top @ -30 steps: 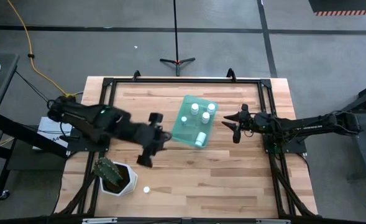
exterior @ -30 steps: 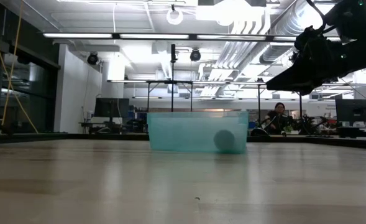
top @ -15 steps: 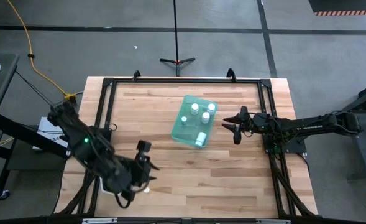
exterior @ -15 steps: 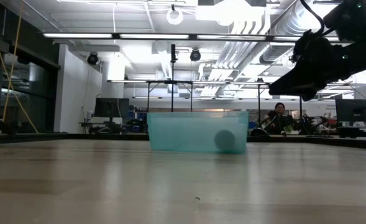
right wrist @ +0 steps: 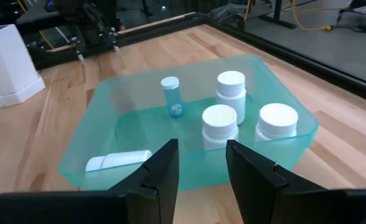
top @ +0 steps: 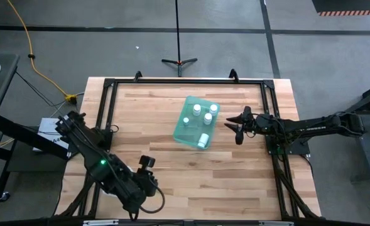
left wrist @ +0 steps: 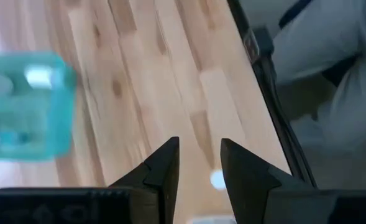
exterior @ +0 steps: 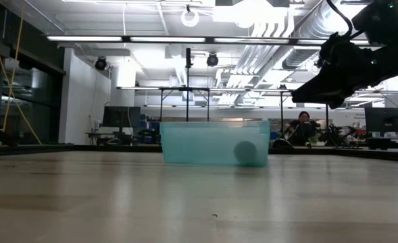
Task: Pick and place pill bottles into a basket
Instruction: Put the yellow pill bottle into the blue bin
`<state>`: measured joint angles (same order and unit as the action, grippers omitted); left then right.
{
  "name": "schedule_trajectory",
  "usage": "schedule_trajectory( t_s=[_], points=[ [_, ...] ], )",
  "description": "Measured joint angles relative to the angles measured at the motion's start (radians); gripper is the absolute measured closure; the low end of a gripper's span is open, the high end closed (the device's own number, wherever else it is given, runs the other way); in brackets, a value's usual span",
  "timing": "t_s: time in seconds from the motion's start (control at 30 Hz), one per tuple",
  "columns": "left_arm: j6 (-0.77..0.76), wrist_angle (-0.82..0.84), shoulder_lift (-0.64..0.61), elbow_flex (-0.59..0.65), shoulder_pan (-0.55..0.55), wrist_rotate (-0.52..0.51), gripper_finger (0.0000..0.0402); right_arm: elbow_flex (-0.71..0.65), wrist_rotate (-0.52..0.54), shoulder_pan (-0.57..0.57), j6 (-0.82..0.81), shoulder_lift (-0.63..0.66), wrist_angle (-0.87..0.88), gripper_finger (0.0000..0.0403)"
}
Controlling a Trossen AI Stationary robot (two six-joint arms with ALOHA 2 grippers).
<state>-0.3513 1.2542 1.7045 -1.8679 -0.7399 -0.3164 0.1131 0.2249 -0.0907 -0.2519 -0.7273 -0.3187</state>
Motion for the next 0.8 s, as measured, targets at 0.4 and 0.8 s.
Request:
schedule_trajectory(
  t_s=[0.4, 0.8],
  points=[
    [-0.047, 0.056, 0.093, 0.0, 0.014, 0.084, 0.025, 0.0, 0.005, 0.0, -0.013, 0.0, 0.0, 0.0279],
    [-0.044, 0.092, 0.198, 0.001, 0.1, 0.332, 0.0207, 0.0, 0.005, 0.0, -0.012, 0.0, 0.0, 0.0279]
  ],
)
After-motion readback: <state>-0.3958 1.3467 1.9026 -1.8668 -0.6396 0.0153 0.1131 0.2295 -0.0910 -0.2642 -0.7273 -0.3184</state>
